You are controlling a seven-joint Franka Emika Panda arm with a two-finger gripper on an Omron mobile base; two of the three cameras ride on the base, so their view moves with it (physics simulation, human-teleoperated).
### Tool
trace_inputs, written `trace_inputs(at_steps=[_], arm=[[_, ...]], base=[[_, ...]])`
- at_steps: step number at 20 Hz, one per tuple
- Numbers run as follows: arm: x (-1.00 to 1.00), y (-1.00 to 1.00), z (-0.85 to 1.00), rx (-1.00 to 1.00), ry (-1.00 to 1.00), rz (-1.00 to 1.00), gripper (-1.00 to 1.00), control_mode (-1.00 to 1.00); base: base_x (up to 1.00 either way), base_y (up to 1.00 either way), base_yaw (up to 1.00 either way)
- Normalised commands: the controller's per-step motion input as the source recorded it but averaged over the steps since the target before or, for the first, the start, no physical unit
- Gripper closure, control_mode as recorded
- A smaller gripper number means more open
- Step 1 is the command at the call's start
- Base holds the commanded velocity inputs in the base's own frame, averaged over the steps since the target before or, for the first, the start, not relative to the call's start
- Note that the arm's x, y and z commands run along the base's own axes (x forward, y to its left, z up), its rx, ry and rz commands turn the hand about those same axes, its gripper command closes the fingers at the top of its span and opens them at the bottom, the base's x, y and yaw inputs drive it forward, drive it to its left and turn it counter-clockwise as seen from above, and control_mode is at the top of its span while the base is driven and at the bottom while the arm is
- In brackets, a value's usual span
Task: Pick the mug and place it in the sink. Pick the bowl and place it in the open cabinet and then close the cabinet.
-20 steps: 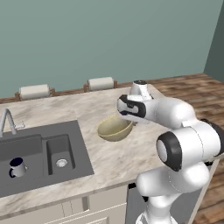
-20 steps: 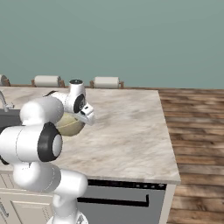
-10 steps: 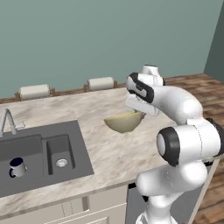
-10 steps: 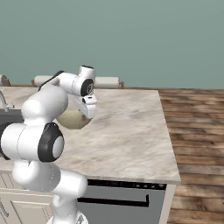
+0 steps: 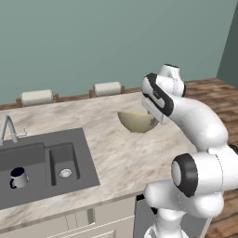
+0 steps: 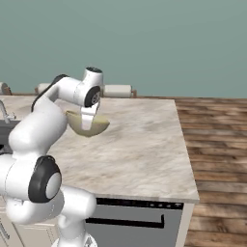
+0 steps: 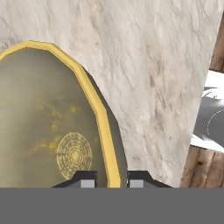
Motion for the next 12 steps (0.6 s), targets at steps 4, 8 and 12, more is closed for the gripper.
trace_inputs(at_steps=[4, 8, 12], arm=[[0.0, 0.2, 0.41, -0.14, -0.05, -0.24, 1.0, -1.0], [0.0, 0.0, 0.36, -0.07, 0.06, -0.14, 1.0, -1.0], [-0.07, -0.01, 0.33, 0.0, 0.18, -0.03, 1.0, -1.0]], base=[[0.0, 0.0, 0.0], [0.0, 0.0, 0.0], [0.0, 0.0, 0.0]])
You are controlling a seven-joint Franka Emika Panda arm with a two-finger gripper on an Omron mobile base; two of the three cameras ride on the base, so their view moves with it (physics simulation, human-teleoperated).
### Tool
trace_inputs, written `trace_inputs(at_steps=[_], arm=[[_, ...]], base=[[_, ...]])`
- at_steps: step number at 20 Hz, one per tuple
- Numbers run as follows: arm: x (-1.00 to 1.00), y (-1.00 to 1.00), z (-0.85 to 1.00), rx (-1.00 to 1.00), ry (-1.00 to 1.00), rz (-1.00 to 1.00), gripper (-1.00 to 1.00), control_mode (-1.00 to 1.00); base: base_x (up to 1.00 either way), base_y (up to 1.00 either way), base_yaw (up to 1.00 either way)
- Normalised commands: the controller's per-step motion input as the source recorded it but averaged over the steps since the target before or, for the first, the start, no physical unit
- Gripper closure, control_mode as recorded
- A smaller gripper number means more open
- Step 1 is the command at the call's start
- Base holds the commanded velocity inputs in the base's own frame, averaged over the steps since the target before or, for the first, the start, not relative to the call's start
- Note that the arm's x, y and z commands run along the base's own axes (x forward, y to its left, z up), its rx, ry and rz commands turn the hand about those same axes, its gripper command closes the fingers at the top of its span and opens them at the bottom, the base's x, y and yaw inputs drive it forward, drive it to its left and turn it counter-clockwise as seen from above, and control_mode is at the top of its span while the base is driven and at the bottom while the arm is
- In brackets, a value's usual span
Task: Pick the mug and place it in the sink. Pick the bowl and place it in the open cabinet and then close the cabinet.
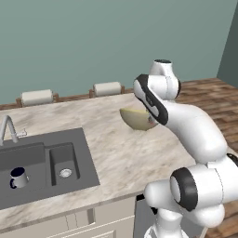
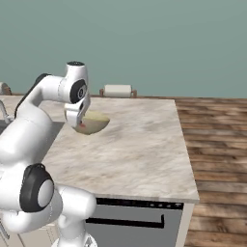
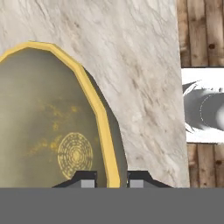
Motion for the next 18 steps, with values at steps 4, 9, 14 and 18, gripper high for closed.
trace_inputs(at_steps=[4, 9, 14, 18], arm=[[-0.33, -0.03, 0.34, 0.0, 0.08, 0.0, 1.0, -1.0], [-0.56, 0.0, 0.2, 0.0, 0.0, 0.07, 1.0, -1.0], [-0.63, 0.0, 0.04, -0.01, -0.06, 0.09, 1.0, -1.0], [-0.45, 0.0, 0.04, -0.01, -0.08, 0.09, 1.0, -1.0]], base=[[0.0, 0.0, 0.0], [0.0, 0.0, 0.0], [0.0, 0.0, 0.0], [0.0, 0.0, 0.0]])
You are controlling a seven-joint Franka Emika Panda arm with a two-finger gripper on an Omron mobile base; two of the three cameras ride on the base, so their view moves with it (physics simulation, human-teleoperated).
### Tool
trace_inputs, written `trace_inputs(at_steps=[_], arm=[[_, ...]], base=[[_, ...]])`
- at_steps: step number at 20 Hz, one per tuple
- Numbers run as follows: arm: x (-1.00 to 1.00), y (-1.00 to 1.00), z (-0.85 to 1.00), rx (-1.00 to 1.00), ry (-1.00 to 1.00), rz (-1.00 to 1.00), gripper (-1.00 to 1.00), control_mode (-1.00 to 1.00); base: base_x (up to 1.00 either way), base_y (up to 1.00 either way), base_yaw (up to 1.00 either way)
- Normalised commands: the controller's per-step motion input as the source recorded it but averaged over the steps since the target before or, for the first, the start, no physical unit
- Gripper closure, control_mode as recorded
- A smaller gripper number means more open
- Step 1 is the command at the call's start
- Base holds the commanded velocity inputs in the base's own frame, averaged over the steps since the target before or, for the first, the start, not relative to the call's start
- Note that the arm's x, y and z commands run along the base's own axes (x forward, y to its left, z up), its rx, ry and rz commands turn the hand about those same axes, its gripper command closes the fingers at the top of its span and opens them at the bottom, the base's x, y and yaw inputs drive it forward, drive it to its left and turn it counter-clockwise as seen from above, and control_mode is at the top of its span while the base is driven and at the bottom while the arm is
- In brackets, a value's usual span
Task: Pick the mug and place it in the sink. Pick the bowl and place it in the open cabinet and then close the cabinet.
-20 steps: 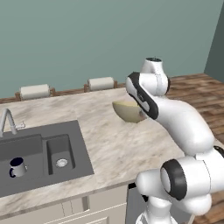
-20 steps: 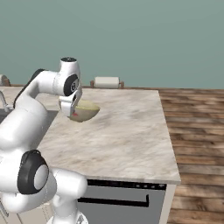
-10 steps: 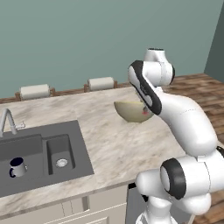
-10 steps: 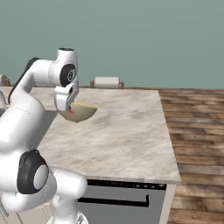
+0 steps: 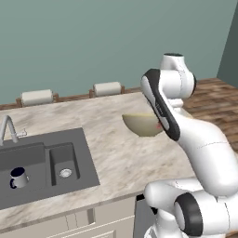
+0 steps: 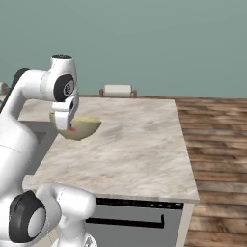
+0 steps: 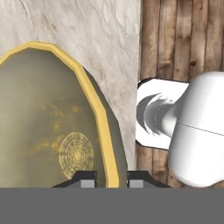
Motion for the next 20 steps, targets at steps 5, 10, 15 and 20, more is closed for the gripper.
trace_inputs(at_steps=[5, 10, 15, 20], arm=[[-0.26, 0.0, 0.21, -0.07, -0.16, 0.06, 1.0, -1.0], [-0.35, 0.0, 0.21, -0.07, -0.25, 0.0, 1.0, -1.0], [-0.26, 0.0, 0.18, -0.02, -0.18, 0.0, 1.0, -1.0], [-0.13, 0.0, 0.05, 0.0, -0.07, 0.0, 1.0, -1.0]], base=[[0.0, 0.0, 0.0], [0.0, 0.0, 0.0], [0.0, 0.0, 0.0], [0.0, 0.0, 0.0]])
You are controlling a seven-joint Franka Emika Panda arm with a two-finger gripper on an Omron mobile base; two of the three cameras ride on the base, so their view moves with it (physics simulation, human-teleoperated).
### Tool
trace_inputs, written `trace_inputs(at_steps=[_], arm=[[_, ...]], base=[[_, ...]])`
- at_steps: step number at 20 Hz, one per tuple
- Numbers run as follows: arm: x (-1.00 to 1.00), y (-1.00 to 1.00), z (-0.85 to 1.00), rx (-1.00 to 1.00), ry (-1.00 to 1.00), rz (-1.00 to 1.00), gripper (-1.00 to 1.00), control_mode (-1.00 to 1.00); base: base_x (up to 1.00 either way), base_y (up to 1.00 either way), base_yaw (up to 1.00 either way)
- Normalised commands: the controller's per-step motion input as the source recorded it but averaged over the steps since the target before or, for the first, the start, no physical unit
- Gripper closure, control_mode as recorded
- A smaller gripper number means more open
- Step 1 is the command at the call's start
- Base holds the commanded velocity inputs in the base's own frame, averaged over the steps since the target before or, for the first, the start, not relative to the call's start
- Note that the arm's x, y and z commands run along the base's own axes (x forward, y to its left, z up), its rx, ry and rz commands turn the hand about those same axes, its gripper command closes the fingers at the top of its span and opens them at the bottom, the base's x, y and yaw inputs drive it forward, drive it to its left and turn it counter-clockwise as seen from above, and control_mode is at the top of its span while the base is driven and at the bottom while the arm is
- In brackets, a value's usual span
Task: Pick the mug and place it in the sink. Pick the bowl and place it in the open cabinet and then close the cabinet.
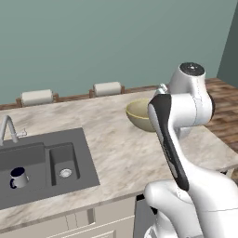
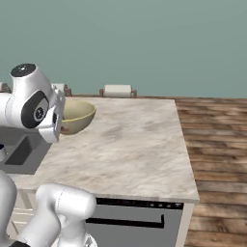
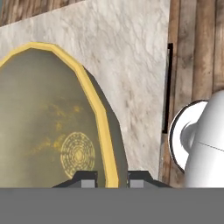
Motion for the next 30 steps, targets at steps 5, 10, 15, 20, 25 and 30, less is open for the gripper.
trace_inputs(at_steps=[5, 10, 15, 20, 25, 30], arm=[[-0.12, 0.0, 0.04, 0.0, -0.09, 0.0, 1.0, -1.0], [-0.07, 0.0, 0.0, 0.0, -0.04, 0.0, 1.0, 1.0], [0.0, 0.0, 0.0, 0.0, 0.0, 0.0, 1.0, 1.0], [0.0, 0.0, 0.0, 0.0, 0.0, 0.0, 1.0, 1.0], [0.0, 0.0, 0.0, 0.0, 0.0, 0.0, 1.0, 1.0], [0.0, 0.0, 0.0, 0.0, 0.0, 0.0, 1.0, 1.0]], base=[[0.0, 0.0, 0.0], [0.0, -0.11, -0.16], [0.0, -0.19, -0.84], [0.0, 0.0, -1.0], [0.0, 0.0, -1.0], [0.0, 0.0, -1.0]])
